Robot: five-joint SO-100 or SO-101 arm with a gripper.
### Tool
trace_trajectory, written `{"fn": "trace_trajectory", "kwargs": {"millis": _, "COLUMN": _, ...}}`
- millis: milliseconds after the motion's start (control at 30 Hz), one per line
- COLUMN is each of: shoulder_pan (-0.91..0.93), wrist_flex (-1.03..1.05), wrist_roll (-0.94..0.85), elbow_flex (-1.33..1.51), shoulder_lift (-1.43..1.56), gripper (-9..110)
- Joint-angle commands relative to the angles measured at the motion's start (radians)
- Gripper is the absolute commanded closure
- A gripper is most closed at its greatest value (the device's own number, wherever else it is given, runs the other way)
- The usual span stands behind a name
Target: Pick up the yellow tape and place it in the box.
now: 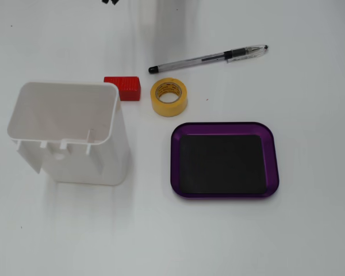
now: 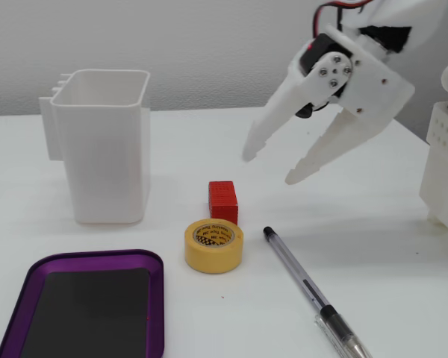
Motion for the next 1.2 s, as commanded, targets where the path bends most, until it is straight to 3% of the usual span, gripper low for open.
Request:
{"fn": "trace_trajectory", "kwargs": {"millis": 0, "shoulder_pan": -0.005, "wrist_flex": -0.002, "wrist_roll": -0.06, "elbow_flex": -0.236, "shoulder_lift": -0.278, "gripper": 84}}
{"fn": "trace_trajectory", "kwargs": {"millis": 200, "shoulder_pan": -0.009, "wrist_flex": 0.066, "wrist_roll": -0.071, "elbow_flex": -0.428, "shoulder_lift": -0.549, "gripper": 84}}
{"fn": "trace_trajectory", "kwargs": {"millis": 400, "shoulder_pan": -0.008, "wrist_flex": 0.052, "wrist_roll": -0.08, "elbow_flex": -0.443, "shoulder_lift": -0.676, "gripper": 84}}
{"fn": "trace_trajectory", "kwargs": {"millis": 833, "shoulder_pan": -0.124, "wrist_flex": 0.049, "wrist_roll": -0.067, "elbow_flex": -0.442, "shoulder_lift": -0.707, "gripper": 84}}
{"fn": "trace_trajectory", "kwargs": {"millis": 1167, "shoulder_pan": -0.109, "wrist_flex": -0.11, "wrist_roll": -0.072, "elbow_flex": -0.325, "shoulder_lift": -0.71, "gripper": 84}}
